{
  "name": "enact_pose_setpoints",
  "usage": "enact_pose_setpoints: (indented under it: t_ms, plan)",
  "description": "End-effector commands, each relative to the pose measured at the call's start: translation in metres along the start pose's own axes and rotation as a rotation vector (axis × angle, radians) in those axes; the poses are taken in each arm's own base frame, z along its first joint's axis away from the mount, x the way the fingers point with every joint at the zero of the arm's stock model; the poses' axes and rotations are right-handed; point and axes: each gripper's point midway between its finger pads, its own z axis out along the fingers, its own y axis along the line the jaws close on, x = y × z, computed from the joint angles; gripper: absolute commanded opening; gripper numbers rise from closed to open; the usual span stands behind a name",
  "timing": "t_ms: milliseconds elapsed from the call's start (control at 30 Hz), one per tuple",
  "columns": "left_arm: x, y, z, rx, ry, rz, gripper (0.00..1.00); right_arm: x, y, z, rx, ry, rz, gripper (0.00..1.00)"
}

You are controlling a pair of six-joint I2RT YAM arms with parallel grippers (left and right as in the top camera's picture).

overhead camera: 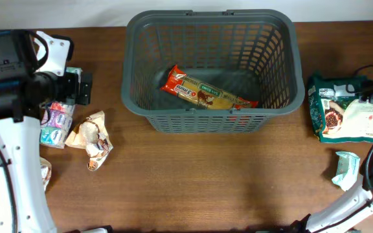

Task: Pack container
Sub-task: 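Move the right gripper to the green coffee bag and grasp it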

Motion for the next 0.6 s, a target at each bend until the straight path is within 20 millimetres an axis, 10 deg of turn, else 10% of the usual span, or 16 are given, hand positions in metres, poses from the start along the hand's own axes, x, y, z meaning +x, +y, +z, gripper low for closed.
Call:
enact_pose_setpoints:
  t_ms: [0, 267, 567]
  plan:
    - [0.002, 0.0, 0.005, 0.013, 0.012, 0.002, 0.99, 0.001, -0.002, 0.001, 0.016, 0.007, 0.062, 0.99]
    - [0.002, 0.0, 0.005, 0.012, 0.012, 0.002, 0.99, 0.014, -0.005, 0.001, 0.047, 0.064, 0.196, 0.99]
    - [0.001, 0.0, 0.005, 0.012, 0.012, 0.002, 0.99, 0.031, 0.04, -0.005, -0.178, 0.129, 0.177, 0.99]
